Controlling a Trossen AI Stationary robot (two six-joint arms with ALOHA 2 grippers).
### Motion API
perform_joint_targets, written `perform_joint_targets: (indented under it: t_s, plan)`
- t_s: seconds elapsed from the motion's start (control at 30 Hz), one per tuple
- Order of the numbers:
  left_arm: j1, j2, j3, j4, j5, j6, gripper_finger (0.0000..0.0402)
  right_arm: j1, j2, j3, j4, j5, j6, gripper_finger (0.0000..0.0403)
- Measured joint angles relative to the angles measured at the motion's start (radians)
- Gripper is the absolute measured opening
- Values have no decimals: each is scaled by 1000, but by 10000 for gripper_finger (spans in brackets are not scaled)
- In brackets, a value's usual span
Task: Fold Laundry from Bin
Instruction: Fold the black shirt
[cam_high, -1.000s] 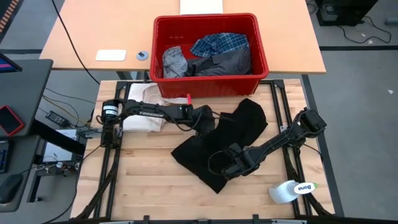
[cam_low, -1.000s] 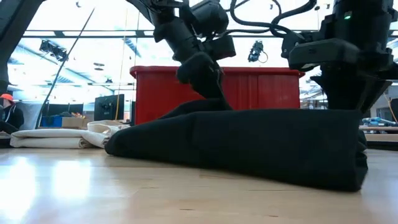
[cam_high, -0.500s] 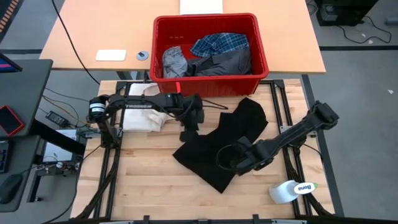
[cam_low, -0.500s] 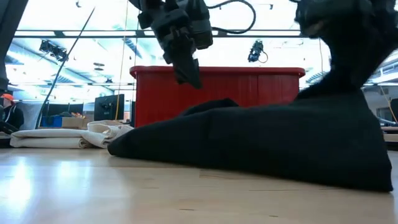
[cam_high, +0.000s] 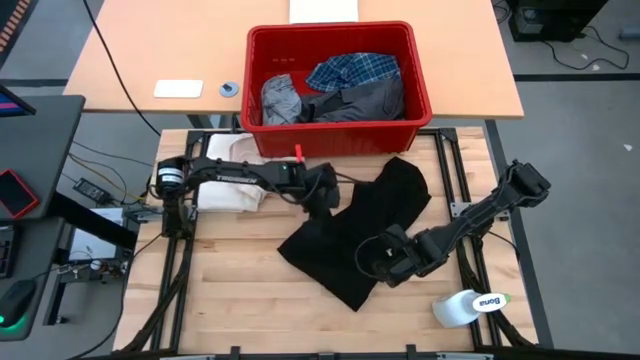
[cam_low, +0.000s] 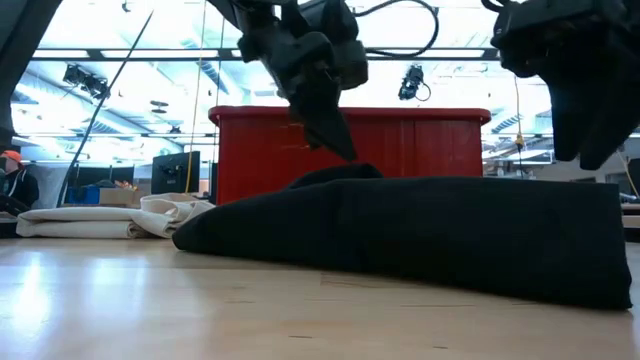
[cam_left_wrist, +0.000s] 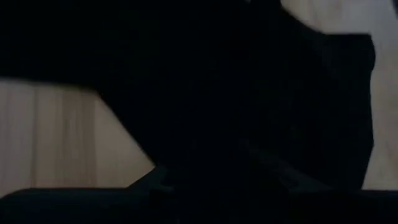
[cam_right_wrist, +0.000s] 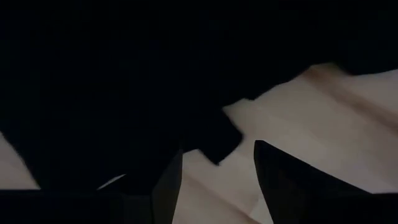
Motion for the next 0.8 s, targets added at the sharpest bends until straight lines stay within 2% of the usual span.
perform_joint_targets:
  t_s: [0.2, 0.3, 0.4, 0.5, 0.6, 0.7, 0.8]
  plan:
    - [-6, 52, -2, -33, -45, 8, 124, 24, 0, -4, 67, 32, 14, 204]
    - [-15, 71, -3, -8, -102, 16, 139, 22, 0, -4, 100, 51, 14, 204]
    - [-27, 81, -2, 2, -106, 60, 150, 22, 0, -4, 105, 69, 27, 204]
    - [-37, 89, -1, -5, -106, 100, 144, 23, 0, -4, 100, 71, 35, 204]
    - [-39, 99, -3, -30, -107, 98, 103, 23, 0, -4, 97, 80, 35, 204]
    - [-31, 103, -2, -21, -112, 46, 25, 23, 0, -4, 96, 90, 35, 204]
    - [-13, 101, -2, 29, -124, -21, 11, 23, 0, -4, 96, 90, 35, 204]
